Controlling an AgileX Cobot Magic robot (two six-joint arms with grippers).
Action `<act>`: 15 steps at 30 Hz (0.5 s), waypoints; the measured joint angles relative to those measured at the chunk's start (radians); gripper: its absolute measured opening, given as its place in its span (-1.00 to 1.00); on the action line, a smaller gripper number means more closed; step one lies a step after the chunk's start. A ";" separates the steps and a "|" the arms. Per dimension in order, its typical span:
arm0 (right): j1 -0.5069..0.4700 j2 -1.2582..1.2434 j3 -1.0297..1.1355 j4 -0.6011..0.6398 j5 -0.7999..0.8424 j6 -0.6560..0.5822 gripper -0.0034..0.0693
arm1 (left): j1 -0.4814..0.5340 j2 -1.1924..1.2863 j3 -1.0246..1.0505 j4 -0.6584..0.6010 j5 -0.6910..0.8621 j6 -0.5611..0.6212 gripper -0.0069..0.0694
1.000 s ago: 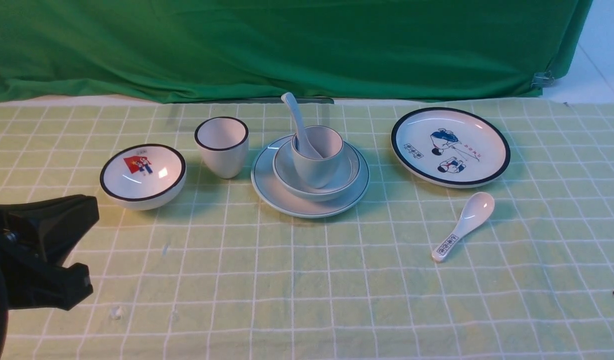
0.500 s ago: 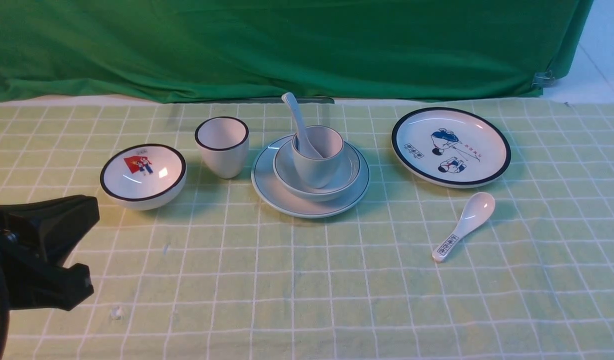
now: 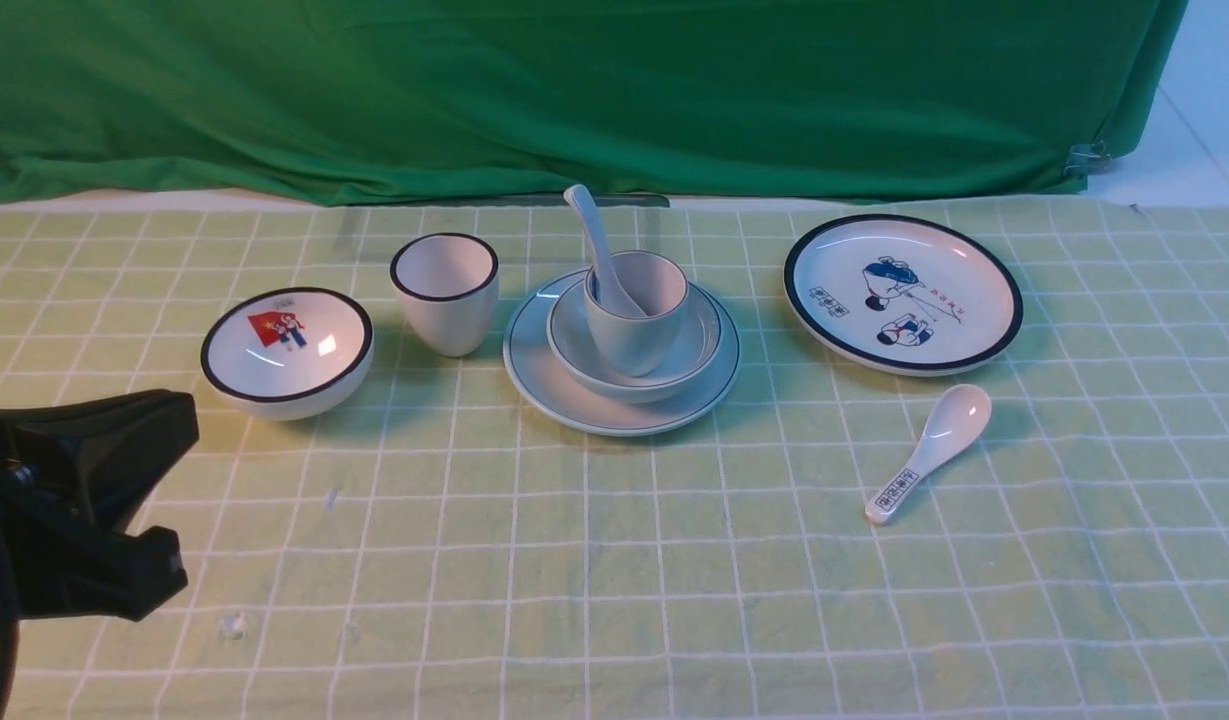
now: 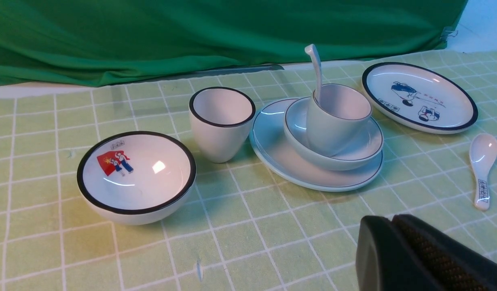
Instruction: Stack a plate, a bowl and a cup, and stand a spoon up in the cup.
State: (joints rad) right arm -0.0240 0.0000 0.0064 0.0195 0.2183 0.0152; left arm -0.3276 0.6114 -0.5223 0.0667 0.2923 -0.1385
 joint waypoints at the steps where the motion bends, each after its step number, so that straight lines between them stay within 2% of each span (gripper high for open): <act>1: 0.000 0.000 0.000 0.009 0.000 -0.015 -0.84 | 0.000 0.000 0.000 0.000 0.000 0.000 -0.77; 15: 0.000 0.000 0.000 0.025 0.004 -0.044 -0.81 | 0.000 0.000 0.000 0.000 0.000 0.000 -0.77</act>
State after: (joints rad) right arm -0.0240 0.0000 0.0064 0.0442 0.2228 -0.0292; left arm -0.3276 0.6114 -0.5223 0.0667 0.2923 -0.1385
